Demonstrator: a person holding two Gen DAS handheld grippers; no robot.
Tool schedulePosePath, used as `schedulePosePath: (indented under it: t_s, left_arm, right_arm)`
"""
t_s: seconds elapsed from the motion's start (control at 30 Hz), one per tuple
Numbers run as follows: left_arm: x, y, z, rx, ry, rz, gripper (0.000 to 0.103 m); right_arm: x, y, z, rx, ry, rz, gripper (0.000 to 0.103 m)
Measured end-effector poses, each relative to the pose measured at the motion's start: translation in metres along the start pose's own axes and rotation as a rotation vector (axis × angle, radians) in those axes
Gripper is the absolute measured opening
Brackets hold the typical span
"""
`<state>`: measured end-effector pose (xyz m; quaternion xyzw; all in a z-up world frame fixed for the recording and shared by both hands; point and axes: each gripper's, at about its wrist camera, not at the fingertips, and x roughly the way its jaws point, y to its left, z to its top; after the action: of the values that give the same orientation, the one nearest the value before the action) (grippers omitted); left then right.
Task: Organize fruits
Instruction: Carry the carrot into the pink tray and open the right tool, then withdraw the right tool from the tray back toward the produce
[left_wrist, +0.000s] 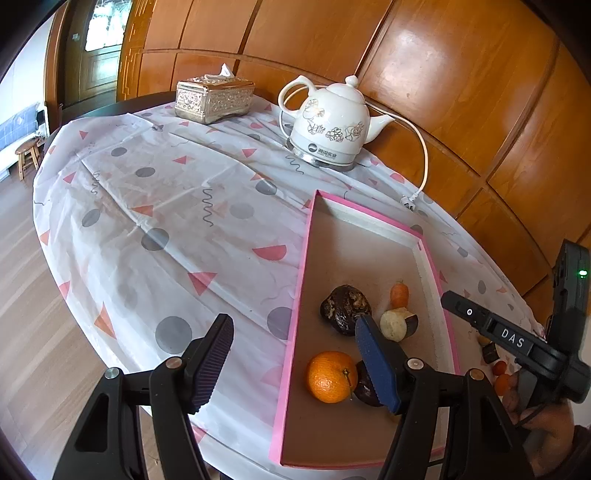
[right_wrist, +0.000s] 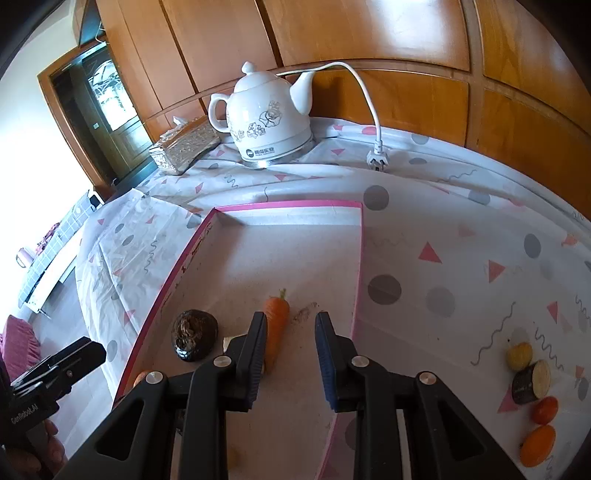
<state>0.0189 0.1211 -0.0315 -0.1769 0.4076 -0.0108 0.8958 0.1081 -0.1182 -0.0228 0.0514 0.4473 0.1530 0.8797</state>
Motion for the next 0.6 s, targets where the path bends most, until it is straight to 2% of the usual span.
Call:
schedulePosePath:
  t_s: [0.47, 0.6]
  left_arm:
    - [-0.012, -0.008, -0.002, 0.02, -0.021, -0.005, 0.069]
    - [-0.016, -0.012, -0.003, 0.031, -0.028, -0.008, 0.069]
  right_arm:
    - [-0.019, 0.0, -0.016, 0.026, -0.021, -0.02, 0.027]
    - [-0.031, 0.001, -0.022, 0.014, -0.042, -0.037, 0.03]
